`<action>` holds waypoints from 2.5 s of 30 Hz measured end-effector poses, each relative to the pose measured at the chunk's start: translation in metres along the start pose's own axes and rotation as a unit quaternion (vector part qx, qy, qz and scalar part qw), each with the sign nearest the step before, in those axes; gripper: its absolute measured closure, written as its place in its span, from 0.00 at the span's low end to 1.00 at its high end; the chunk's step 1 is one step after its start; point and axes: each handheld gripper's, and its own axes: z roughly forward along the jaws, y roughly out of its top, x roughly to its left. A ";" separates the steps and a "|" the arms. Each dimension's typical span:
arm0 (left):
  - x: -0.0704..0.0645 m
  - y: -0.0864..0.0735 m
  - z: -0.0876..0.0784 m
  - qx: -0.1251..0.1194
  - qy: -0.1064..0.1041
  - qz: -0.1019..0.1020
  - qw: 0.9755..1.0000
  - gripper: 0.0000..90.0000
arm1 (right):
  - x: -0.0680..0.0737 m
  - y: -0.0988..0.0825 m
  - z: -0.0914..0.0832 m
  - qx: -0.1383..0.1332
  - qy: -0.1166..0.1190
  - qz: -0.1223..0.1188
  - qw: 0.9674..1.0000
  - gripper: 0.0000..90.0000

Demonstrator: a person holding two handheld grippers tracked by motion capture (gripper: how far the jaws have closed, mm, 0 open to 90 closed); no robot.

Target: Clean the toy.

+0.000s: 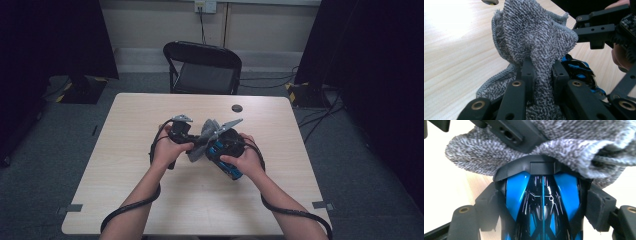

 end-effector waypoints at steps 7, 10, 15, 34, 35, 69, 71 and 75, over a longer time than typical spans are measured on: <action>0.003 -0.007 -0.004 0.006 -0.014 -0.005 1.000 0.85 | -0.007 -0.002 -0.002 0.000 -0.007 0.012 1.000 0.28; 0.002 -0.009 -0.004 0.010 -0.018 -0.003 1.000 0.85 | -0.011 -0.002 -0.004 0.001 -0.011 0.015 1.000 0.28; 0.001 -0.012 -0.005 0.019 -0.023 0.002 1.000 0.85 | -0.018 -0.004 -0.009 0.003 -0.023 0.022 0.999 0.28; 0.023 -0.001 -0.027 -0.045 0.039 -0.034 0.998 0.85 | -0.016 -0.009 -0.013 -0.002 -0.010 0.022 1.000 0.28; 0.022 0.001 -0.025 -0.045 0.039 -0.034 0.998 0.85 | -0.014 -0.008 -0.013 -0.001 -0.008 0.020 1.000 0.28; 0.002 0.000 0.006 -0.021 -0.010 -0.030 0.999 0.85 | -0.001 0.003 -0.006 0.004 0.003 -0.001 1.000 0.28; 0.002 -0.001 0.005 -0.017 -0.011 -0.029 0.999 0.85 | -0.002 0.003 -0.006 0.005 0.000 0.001 1.000 0.28; 0.003 -0.003 0.003 -0.012 -0.013 -0.029 0.999 0.85 | -0.005 0.002 -0.007 0.004 -0.004 0.003 1.000 0.28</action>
